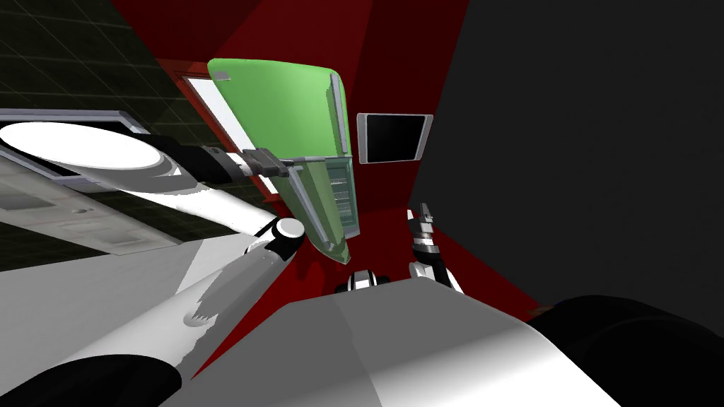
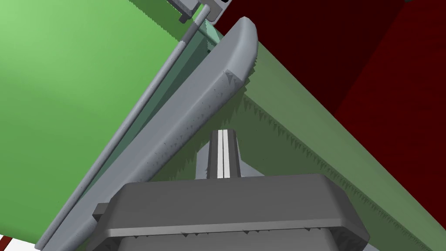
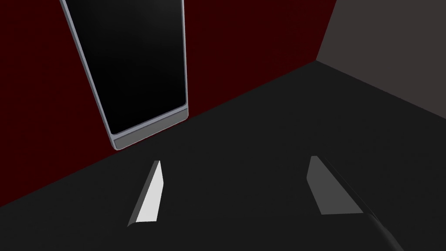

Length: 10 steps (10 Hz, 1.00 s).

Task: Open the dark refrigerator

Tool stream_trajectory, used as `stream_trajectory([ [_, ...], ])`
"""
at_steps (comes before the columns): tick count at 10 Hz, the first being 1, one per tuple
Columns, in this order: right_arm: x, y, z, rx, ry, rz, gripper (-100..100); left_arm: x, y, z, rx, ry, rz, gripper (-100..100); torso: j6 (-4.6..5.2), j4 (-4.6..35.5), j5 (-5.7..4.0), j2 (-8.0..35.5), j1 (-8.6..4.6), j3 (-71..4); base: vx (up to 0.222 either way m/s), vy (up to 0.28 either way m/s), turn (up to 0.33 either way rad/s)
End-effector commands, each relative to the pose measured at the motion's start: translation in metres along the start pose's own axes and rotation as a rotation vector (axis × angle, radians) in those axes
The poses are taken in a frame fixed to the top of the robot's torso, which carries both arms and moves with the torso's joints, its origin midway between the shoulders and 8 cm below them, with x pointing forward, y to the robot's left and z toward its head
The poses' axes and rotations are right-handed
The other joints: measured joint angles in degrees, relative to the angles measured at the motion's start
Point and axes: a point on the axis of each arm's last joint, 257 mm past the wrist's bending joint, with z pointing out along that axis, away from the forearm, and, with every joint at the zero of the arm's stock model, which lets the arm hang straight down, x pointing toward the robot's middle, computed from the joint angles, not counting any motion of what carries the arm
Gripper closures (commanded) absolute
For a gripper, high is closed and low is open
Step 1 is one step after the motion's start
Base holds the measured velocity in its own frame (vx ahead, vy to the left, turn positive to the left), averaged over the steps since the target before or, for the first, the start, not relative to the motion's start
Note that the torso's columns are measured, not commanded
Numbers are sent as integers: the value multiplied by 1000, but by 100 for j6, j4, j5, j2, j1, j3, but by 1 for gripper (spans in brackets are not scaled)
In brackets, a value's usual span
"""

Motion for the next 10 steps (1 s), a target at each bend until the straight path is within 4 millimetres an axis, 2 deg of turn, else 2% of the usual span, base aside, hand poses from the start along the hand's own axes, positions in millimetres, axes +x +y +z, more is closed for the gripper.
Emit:
stream_trajectory([
  [1, 0, 0, 0, 0, 0, 0, 0, 4, 16, -5, -51, 25, -1, 100, 1, -9, -3, -21, -10, -11, -57, 226, -5],
  [3, 0, 0, 0, 0, 0, 0, 0, 10, 25, -8, -78, 48, 5, 100, 6, -15, 5, -4, 9, -1, -137, 245, -40],
  [4, 0, 0, 0, 0, 0, 0, 0, 17, 19, -8, -59, 58, 15, 100, 3, -15, 5, -1, -6, 7, -57, 76, -3],
  [5, 0, 0, 0, 0, 0, 0, 0, 20, 13, -7, -34, 67, 17, -100, 13, -13, -17, -22, -55, -9, -31, 14, 15],
  [8, 0, 0, 0, 0, 0, 0, 0, 18, 3, -4, 6, 71, 13, -100, 30, 27, -46, 28, -76, 16, -1, -8, 6],
  [10, 0, 0, 0, 0, 0, 0, 0, 5, 5, 4, 8, 50, 9, -100, 18, 35, -36, 48, -56, 33, 7, -9, 4],
])
